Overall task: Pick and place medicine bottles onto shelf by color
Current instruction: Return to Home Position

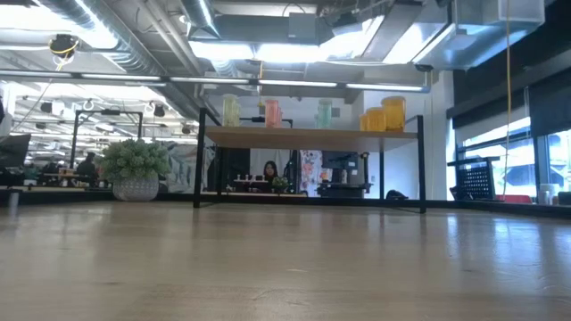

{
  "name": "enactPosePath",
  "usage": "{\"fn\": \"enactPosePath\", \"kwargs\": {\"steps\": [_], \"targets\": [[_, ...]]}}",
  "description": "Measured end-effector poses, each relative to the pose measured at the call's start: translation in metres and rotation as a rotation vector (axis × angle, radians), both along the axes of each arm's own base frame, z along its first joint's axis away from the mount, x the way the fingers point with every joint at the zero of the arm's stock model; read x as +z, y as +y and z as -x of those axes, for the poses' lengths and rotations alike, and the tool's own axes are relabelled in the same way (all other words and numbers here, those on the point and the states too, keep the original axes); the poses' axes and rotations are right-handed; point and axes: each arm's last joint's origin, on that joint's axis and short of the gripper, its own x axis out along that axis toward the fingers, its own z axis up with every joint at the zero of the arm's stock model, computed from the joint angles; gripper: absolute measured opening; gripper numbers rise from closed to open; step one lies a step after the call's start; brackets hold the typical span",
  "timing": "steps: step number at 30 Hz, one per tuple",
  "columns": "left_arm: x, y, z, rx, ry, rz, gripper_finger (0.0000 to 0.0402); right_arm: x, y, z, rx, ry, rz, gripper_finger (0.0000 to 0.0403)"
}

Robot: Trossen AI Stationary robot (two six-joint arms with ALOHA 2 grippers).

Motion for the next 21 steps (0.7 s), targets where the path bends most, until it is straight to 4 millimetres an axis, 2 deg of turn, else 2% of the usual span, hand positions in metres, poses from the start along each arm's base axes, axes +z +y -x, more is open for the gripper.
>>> {"fn": "enactPosePath", "kwargs": {"steps": [7,10,15,21], "targets": [[-0.001,-0.001,-0.013,0.065,-0.009,-0.005,0.0239,0.001,-0.001,0.001,-0.031,-0.004,0.013,0.0],[-0.005,0.0,-0.012,0.115,0.028,0.015,0.0224,0.002,-0.002,0.006,-0.014,-0.001,0.006,0.0],[-0.008,0.001,-0.012,0.15,0.058,-0.008,0.017,0.012,-0.007,0.031,0.012,-0.033,-0.017,0.0],[-0.009,0.006,0.01,0.155,0.095,-0.052,0.0077,0.023,-0.011,0.069,0.157,-0.104,-0.128,0.0]]}}
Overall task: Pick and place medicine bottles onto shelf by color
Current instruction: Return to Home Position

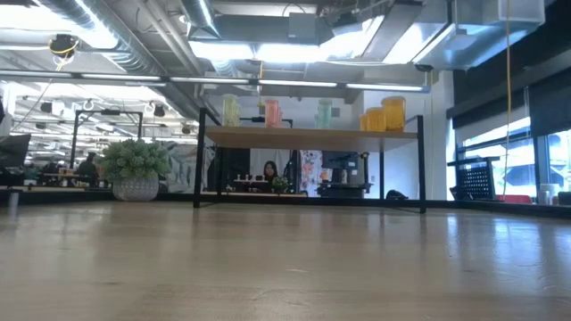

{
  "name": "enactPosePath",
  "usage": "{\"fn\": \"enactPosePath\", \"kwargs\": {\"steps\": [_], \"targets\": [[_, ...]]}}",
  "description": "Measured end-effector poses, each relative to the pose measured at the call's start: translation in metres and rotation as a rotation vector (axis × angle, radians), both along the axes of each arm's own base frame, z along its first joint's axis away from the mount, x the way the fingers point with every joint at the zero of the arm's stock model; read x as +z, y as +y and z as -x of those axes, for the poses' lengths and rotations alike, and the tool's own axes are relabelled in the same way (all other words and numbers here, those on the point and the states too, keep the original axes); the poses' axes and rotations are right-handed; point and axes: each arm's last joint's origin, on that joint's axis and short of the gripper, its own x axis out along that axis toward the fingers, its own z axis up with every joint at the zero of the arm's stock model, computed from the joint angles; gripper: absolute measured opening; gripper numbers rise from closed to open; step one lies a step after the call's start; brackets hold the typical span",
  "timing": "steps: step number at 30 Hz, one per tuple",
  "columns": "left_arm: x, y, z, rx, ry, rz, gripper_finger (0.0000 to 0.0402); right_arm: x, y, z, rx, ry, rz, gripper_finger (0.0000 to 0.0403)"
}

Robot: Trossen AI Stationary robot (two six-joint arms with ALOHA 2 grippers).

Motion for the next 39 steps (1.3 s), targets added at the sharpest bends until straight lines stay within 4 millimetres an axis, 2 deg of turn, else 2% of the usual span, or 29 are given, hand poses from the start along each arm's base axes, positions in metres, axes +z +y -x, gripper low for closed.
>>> {"fn": "enactPosePath", "kwargs": {"steps": [5,11,16,21,25,33,39], "targets": [[0.001,0.004,0.017,-0.013,0.012,-0.061,0.0008,-0.002,-0.003,0.023,0.081,-0.006,-0.015,0.0],[0.003,0.011,0.047,-0.02,-0.018,-0.07,0.0002,-0.025,-0.008,0.047,0.082,-0.037,-0.067,0.0],[-0.003,0.017,0.077,-0.045,-0.073,-0.056,0.0002,-0.039,-0.008,0.06,0.175,-0.136,-0.136,0.0],[-0.021,0.022,0.103,-0.068,-0.176,-0.04,0.0002,-0.054,-0.006,0.06,0.248,-0.225,-0.136,0.0],[-0.04,0.024,0.117,-0.108,-0.331,-0.037,0.0001,-0.068,-0.005,0.056,0.282,-0.306,-0.12,0.0],[-0.086,0.026,0.13,-0.134,-0.523,-0.037,0.0001,-0.102,-0.003,0.049,0.293,-0.408,-0.132,0.0],[-0.111,0.028,0.139,-0.133,-0.613,-0.046,0.0001,-0.117,-0.003,0.054,0.313,-0.488,-0.136,0.0]]}}
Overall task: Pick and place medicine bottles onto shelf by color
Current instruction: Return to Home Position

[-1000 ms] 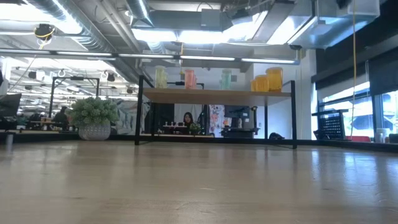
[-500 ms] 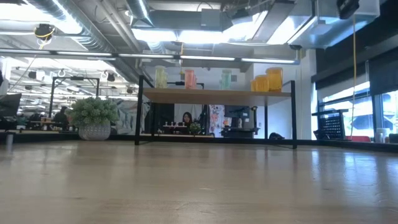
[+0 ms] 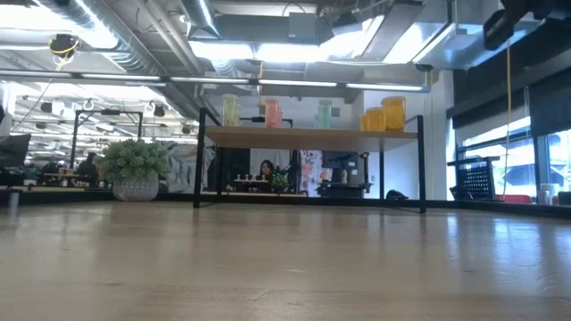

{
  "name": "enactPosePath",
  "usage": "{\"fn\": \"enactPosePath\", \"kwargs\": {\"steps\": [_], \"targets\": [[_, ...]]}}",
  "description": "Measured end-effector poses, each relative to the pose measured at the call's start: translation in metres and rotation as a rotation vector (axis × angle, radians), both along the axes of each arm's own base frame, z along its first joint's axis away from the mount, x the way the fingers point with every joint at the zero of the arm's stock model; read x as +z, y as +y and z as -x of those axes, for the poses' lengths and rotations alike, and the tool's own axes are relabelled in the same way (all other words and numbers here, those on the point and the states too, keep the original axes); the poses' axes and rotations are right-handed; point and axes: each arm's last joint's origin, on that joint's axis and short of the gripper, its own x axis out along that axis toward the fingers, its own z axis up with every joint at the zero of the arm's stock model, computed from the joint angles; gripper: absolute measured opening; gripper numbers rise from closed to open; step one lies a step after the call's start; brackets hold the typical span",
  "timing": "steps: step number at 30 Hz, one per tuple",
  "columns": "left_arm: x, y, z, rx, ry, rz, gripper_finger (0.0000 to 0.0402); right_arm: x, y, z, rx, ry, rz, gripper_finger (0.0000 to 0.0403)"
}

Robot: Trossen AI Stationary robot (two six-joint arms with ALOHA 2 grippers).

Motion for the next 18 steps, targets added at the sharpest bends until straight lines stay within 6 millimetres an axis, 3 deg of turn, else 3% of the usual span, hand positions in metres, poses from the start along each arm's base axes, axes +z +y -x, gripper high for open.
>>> {"fn": "enactPosePath", "kwargs": {"steps": [6,18], "targets": [[-0.015,0.001,0.009,-0.044,-0.124,-0.036,0.0001,-0.01,-0.002,0.008,0.001,-0.055,-0.011,0.0],[-0.025,-0.004,-0.004,-0.077,-0.124,-0.043,0.0001,-0.023,-0.001,0.008,0.022,-0.056,0.001,0.0]]}}
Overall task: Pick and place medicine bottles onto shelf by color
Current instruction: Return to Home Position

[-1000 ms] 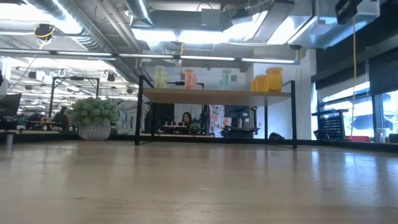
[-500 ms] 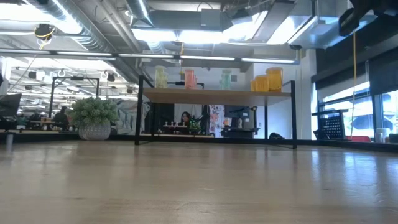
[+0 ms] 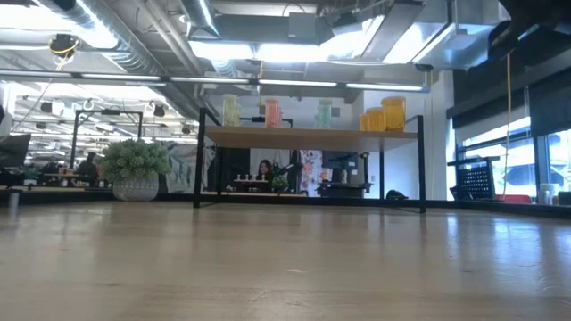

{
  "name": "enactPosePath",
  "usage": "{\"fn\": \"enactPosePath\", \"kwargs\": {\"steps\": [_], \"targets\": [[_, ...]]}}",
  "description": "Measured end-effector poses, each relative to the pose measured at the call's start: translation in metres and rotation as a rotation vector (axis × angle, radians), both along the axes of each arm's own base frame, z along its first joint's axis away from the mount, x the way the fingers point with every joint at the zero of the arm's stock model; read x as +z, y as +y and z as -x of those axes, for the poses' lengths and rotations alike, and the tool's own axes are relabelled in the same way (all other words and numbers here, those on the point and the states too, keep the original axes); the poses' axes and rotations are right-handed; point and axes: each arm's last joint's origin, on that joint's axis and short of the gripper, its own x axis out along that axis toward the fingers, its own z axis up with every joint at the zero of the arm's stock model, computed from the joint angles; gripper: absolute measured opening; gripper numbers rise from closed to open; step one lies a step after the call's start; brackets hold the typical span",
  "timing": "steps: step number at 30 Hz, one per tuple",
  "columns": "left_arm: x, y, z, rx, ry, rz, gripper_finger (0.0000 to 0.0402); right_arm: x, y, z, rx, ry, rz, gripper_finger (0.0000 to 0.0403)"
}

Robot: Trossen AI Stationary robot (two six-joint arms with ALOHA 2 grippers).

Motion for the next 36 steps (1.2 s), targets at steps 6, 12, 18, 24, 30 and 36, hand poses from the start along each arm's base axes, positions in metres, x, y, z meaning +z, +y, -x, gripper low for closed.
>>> {"fn": "enactPosePath", "kwargs": {"steps": [6,12,18,24,30,36], "targets": [[-0.011,-0.003,-0.015,0.006,-0.001,-0.028,0.0001,0.005,0.0,0.002,-0.013,-0.053,0.032,0.0],[-0.031,-0.008,-0.036,0.011,0.004,-0.05,0.0,0.001,0.0,-0.001,-0.014,-0.078,0.025,0.0],[-0.055,-0.012,-0.056,0.011,0.009,-0.052,0.0001,-0.033,0.003,-0.013,-0.004,-0.123,-0.016,0.0],[-0.09,-0.017,-0.079,0.022,-0.001,-0.12,0.0001,-0.048,0.005,-0.019,0.022,-0.058,-0.036,0.0],[-0.112,-0.02,-0.089,0.031,-0.021,-0.148,0.0001,-0.047,0.006,-0.018,0.065,-0.064,-0.024,0.0],[-0.118,-0.02,-0.091,0.021,-0.007,-0.149,0.0001,-0.047,0.005,-0.018,0.041,-0.062,-0.037,0.0]]}}
